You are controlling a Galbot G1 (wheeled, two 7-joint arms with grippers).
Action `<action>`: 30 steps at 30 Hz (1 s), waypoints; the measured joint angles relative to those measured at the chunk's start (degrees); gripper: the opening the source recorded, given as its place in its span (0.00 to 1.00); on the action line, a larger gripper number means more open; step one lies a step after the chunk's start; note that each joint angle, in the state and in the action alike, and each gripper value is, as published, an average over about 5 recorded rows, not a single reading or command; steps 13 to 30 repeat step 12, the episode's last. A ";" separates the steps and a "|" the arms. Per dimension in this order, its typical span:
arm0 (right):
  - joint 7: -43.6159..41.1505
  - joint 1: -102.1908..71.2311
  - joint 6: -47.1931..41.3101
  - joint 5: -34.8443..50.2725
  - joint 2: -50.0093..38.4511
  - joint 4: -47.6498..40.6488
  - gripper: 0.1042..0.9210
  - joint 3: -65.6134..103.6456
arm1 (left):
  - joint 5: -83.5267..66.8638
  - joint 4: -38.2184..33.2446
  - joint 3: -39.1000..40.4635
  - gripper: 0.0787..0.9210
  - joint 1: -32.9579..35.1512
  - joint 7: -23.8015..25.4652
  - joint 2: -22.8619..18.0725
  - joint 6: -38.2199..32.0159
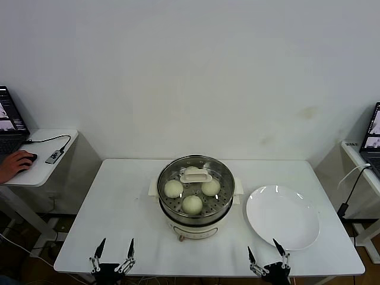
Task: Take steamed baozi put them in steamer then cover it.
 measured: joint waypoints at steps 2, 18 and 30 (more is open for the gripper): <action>-0.06 -0.26 0.08 0.49 -0.13 0.27 0.88 -0.34 | -0.59 0.44 -0.16 0.88 0.26 0.03 -0.22 -0.30; 0.39 -1.42 -0.32 2.22 -0.96 1.30 0.88 -1.55 | -2.02 2.05 -0.32 0.88 1.55 0.86 -0.46 -0.92; 0.39 -1.42 -0.32 2.22 -0.96 1.30 0.88 -1.55 | -2.02 2.05 -0.32 0.88 1.55 0.86 -0.46 -0.92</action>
